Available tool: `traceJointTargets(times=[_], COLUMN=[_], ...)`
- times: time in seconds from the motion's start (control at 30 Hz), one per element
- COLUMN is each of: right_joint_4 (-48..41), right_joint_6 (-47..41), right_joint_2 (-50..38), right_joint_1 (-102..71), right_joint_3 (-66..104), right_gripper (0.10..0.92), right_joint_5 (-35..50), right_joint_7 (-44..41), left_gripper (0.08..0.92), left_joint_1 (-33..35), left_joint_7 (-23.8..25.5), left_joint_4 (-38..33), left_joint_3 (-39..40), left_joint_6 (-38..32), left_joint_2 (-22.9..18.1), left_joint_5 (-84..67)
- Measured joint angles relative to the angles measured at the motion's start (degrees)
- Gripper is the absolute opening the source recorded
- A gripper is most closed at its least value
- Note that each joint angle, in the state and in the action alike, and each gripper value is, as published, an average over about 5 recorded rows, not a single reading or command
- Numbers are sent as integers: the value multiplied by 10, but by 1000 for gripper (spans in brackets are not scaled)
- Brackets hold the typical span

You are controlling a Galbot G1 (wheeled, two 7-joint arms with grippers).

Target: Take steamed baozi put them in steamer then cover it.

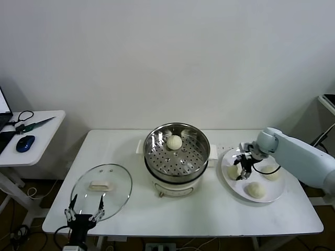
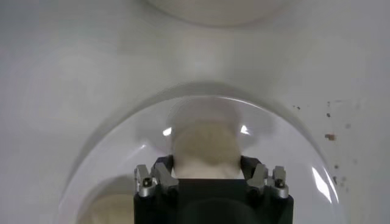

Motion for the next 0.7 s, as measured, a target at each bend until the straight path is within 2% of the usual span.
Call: traceJointTargets(times=[0.37, 0.7], right_joint_4=[30, 65], right_joint_6=[-10, -35], right_joint_2=[-17, 33], right_joint_1=[117, 299], right_joint_3=[-75, -195], right_gripper=[696, 696], right_joint_5=[81, 213], right_joint_7=[-2, 7], left_gripper=[823, 823], left_joint_1=[1, 6], left_joint_7=[1, 4], left_joint_4=[-6, -11], left_joint_3=[7, 21], left_joint_6=[1, -1], left_joint_2=[2, 5], left_joint_5=[1, 5])
